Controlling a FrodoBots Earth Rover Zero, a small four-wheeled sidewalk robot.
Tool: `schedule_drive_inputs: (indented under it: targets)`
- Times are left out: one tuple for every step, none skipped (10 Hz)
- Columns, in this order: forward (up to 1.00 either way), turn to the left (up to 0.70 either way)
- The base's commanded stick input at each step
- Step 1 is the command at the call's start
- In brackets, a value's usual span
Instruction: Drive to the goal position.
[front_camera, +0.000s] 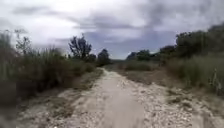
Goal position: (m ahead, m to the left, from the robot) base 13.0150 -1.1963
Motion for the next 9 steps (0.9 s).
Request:
schedule_drive_inputs:
  targets:
    - [0.85,0.00]
    - [0.85,0.00]
    - [0.85,0.00]
    - [0.85,0.00]
    - [0.85,0.00]
    - [0.85,0.00]
    - [0.85,0.00]
    - [0.85,0.00]
    - [0.85,0.00]
